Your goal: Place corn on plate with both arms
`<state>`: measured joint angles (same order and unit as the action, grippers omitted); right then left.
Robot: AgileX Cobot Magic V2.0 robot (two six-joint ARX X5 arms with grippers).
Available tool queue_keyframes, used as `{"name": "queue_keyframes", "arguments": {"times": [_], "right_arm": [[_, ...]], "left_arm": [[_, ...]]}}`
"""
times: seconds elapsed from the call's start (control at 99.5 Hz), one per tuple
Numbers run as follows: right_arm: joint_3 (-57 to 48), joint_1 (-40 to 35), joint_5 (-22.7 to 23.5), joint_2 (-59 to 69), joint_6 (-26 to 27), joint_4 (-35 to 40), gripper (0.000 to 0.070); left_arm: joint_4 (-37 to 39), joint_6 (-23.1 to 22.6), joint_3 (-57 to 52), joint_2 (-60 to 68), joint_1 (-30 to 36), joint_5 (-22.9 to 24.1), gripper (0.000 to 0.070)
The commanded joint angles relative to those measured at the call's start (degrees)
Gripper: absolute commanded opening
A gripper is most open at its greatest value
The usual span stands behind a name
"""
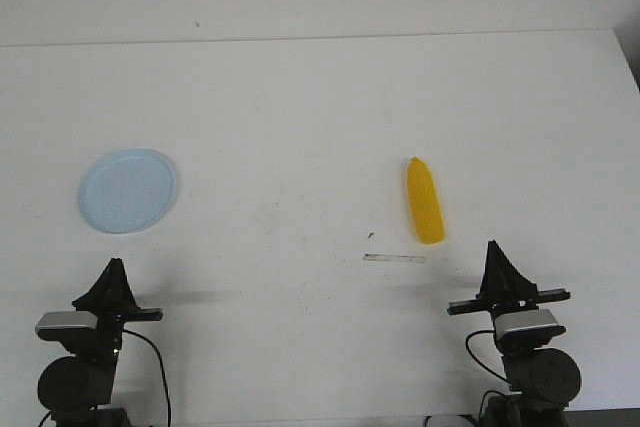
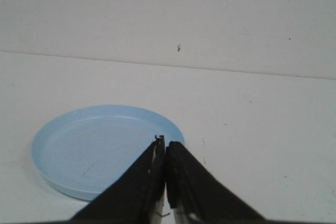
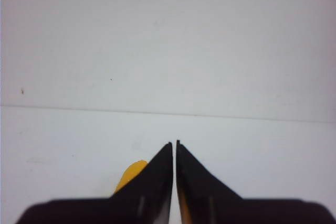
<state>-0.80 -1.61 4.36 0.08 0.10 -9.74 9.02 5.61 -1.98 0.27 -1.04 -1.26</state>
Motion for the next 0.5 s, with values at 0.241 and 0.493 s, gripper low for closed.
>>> {"name": "queue_keyframes", "arguments": {"times": [0.241,0.493], "right_arm": [[0.1,-0.1,0.0,0.0,0.5,-0.7,0.0007],[0.1,-0.1,0.0,0.0,0.5,-0.7,0.0007]], "left_arm": [[1.0,0.5,1.2,-0.1,0.0,0.2,0.0001],[2.8,3.1,1.2,-0.1,0.0,0.3,0.0001]]}}
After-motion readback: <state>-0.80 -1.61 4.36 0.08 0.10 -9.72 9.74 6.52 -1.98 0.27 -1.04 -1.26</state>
